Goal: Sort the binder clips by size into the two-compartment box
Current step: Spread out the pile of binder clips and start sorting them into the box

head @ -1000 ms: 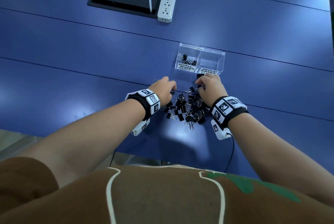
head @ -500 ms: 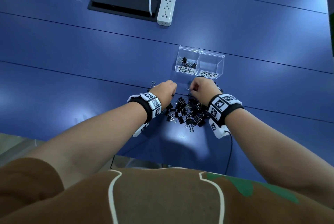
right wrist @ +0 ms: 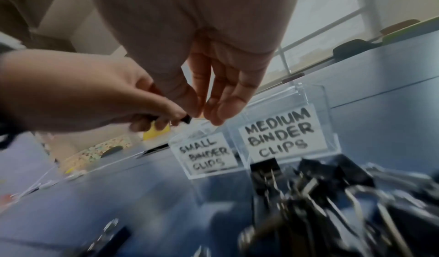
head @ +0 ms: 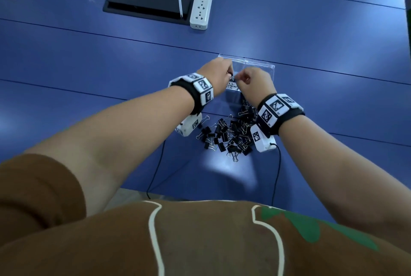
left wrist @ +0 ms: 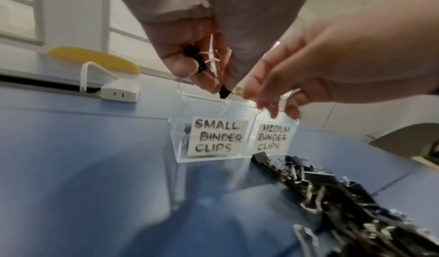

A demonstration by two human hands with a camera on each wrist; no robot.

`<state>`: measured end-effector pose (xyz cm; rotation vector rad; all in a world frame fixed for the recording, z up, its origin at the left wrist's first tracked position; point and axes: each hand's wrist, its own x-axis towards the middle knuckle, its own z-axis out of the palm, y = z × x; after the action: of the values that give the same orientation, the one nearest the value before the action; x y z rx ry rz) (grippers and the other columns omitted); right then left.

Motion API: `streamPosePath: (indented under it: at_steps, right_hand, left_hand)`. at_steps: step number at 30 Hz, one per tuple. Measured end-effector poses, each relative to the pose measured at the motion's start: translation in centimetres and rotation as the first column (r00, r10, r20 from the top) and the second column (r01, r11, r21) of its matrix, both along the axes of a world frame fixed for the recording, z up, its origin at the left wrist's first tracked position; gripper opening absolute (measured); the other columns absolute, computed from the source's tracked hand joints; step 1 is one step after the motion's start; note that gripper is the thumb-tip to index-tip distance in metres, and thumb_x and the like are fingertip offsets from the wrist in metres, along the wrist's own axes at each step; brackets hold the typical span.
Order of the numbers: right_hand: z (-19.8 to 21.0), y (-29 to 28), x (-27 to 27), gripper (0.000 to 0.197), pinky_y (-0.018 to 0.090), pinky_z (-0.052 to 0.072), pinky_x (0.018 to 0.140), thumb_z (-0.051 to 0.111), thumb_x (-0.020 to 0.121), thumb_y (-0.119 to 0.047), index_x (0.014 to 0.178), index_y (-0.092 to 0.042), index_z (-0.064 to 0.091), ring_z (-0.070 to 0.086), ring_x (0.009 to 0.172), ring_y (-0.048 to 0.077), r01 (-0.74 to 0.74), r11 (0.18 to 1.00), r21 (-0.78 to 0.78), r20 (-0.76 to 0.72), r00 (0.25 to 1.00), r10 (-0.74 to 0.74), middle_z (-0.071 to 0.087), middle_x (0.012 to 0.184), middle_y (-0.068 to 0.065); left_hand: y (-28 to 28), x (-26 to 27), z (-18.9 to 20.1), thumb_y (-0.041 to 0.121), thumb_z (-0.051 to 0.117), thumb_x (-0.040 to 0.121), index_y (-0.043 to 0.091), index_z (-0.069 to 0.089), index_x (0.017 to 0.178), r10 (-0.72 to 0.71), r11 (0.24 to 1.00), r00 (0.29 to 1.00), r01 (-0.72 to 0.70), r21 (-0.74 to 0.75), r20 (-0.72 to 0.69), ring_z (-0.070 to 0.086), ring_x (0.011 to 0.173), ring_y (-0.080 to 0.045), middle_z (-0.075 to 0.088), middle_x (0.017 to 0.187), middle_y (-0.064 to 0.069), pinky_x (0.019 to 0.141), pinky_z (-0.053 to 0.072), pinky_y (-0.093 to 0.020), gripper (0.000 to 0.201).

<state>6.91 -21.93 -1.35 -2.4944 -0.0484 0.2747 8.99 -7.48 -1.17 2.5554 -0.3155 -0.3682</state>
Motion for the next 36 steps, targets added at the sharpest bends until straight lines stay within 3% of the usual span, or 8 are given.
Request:
streamPosePath:
  at_steps: [8,11,15,18,23,26,30,36]
  right_hand:
    - [-2.8,0.1,-8.4,0.018,0.038,0.053,0.084,0.061,0.085,-0.022,0.102,-0.018,0.063,0.056,0.089,0.02,-0.363,0.925,-0.108,-0.213,0.918,0.335,0.056,0.1,0.002]
    - [-3.6,0.2,-9.0,0.026,0.04,0.053,0.083,0.062,0.086,-0.028,0.109,-0.018,0.059,0.055,0.099,0.024,-0.348,0.928,-0.136,-0.217,0.924,0.314,0.055,0.108,0.005]
    - [-3.9,0.1,-8.0,0.022,0.04,0.052,0.083,0.06,0.088,-0.022,0.108,-0.015,0.058,0.054,0.102,0.025,-0.274,0.951,-0.145,-0.156,0.955,0.252,0.054,0.108,0.006]
    - [-4.0,-0.4,-7.1,0.021,0.041,0.052,0.085,0.058,0.087,-0.015,0.109,-0.013,0.06,0.056,0.099,0.026,-0.211,0.971,-0.115,-0.097,0.975,0.201,0.055,0.106,0.006]
    - [-3.8,-0.6,-6.9,0.022,0.038,0.05,0.087,0.056,0.085,-0.006,0.104,-0.013,0.063,0.051,0.1,0.022,-0.2,0.976,-0.08,-0.045,0.979,0.197,0.053,0.099,0.003]
    - [-3.7,-0.1,-6.9,0.035,0.036,0.043,0.098,0.053,0.085,-0.001,0.116,-0.015,0.06,0.041,0.117,0.025,-0.271,0.951,-0.15,-0.112,0.96,0.256,0.052,0.115,0.005]
    - [-3.7,0.5,-6.6,0.039,0.036,0.04,0.103,0.054,0.085,0.001,0.122,-0.012,0.057,0.039,0.119,0.026,-0.302,0.929,-0.214,-0.149,0.95,0.274,0.048,0.121,0.007]
    - [-3.8,0.4,-6.3,0.015,0.035,0.041,0.096,0.052,0.089,-0.007,0.099,-0.004,0.063,0.044,0.114,0.028,-0.236,0.954,-0.185,-0.093,0.971,0.222,0.054,0.108,0.011]
  left_hand:
    - [-1.3,3.0,-0.6,0.007,0.052,0.09,0.015,0.06,0.111,-0.216,0.953,0.976,0.212,0.217,-0.004,0.057,0.103,-0.032,0.056,0.115,-0.012,0.086,0.051,-0.04,0.024]
    - [-1.2,2.4,-0.7,0.012,0.052,0.091,0.019,0.062,0.113,-0.228,0.957,0.972,0.214,0.195,0.051,0.05,0.115,-0.027,0.057,0.121,-0.006,0.088,0.051,-0.043,0.025]
    - [0.0,-0.3,-0.8,0.014,0.053,0.088,0.016,0.063,0.105,-0.159,0.983,0.982,0.148,0.108,0.105,0.046,0.116,-0.026,0.057,0.116,-0.007,0.088,0.05,-0.043,0.02]
    - [1.8,-3.3,-1.4,0.014,0.055,0.085,0.015,0.062,0.099,-0.125,0.99,0.992,0.124,0.06,0.014,0.052,0.106,-0.024,0.056,0.107,-0.006,0.088,0.048,-0.037,0.016]
    - [4.8,-8.7,-2.8,0.018,0.064,0.078,0.016,0.065,0.089,-0.2,0.972,0.962,0.219,0.084,-0.188,0.05,0.079,-0.02,0.045,0.084,0.005,0.073,0.046,-0.03,0.011]
    - [5.7,-9.9,-3.6,0.024,0.067,0.078,0.019,0.068,0.093,-0.219,0.958,0.954,0.25,0.14,-0.206,0.055,0.086,-0.024,0.047,0.089,0.002,0.071,0.042,-0.029,0.016]
    - [6.1,-9.6,-3.8,0.021,0.062,0.083,0.019,0.068,0.099,-0.144,0.966,0.973,0.177,0.189,-0.179,0.056,0.098,-0.03,0.055,0.105,-0.009,0.08,0.046,-0.035,0.018]
    - [5.5,-10.2,-3.8,0.019,0.059,0.085,0.013,0.063,0.1,-0.108,0.98,0.99,0.121,0.155,-0.094,0.053,0.101,-0.029,0.055,0.105,-0.01,0.085,0.048,-0.039,0.017]
